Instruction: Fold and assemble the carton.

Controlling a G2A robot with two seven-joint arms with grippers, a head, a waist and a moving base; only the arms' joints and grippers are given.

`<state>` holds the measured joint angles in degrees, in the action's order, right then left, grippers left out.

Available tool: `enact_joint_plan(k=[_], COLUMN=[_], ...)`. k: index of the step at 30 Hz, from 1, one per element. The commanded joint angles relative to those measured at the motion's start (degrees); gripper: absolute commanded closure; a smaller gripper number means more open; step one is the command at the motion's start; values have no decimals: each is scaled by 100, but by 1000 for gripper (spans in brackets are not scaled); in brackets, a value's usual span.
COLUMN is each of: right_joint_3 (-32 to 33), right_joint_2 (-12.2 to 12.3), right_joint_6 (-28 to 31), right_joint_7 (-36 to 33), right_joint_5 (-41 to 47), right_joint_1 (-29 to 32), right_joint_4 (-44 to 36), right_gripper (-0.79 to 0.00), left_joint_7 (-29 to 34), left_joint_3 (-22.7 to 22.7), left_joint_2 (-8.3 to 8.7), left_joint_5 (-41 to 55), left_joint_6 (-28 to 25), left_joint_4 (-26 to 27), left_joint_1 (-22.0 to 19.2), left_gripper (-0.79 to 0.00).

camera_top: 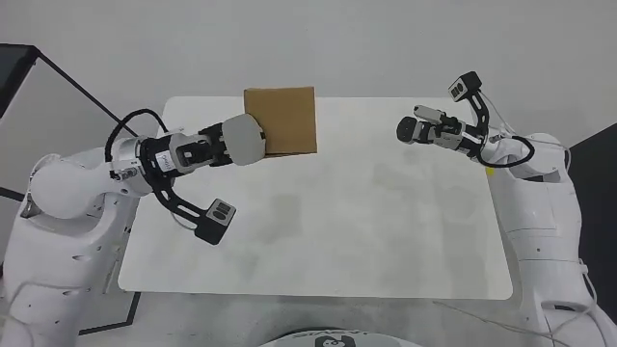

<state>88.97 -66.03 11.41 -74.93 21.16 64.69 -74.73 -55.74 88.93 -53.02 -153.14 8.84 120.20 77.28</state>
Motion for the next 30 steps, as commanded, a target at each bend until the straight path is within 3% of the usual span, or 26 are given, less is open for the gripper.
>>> enact_joint_plan(k=[1, 5, 13, 20, 23, 30], right_joint_3=[0, 0, 0, 0, 0, 0], right_joint_2=[0, 0, 0, 0, 0, 0], right_joint_6=[0, 0, 0, 0, 0, 0], right_joint_7=[0, 0, 0, 0, 0, 0], right_joint_5=[0, 0, 0, 0, 0, 0], right_joint_1=[0, 0, 0, 0, 0, 0], right_joint_4=[0, 0, 0, 0, 0, 0], right_gripper=[-785, -785, -785, -785, -785, -785], left_joint_7=[0, -141, -99, 8, 315, 350], left_joint_3=[0, -15, 361, 392, 372, 370], left_joint_2=[0, 7, 12, -1, -14, -17], left_joint_5=[-2, -162, -942, -1299, -1618, -1659], left_joint_6=[1, 293, 2602, 3922, 4285, 4320], left_joint_4=[0, 82, -26, -85, -59, -76], left_joint_1=[0, 37, 243, 221, 114, 112], left_gripper=[0, 0, 0, 0, 0, 0])
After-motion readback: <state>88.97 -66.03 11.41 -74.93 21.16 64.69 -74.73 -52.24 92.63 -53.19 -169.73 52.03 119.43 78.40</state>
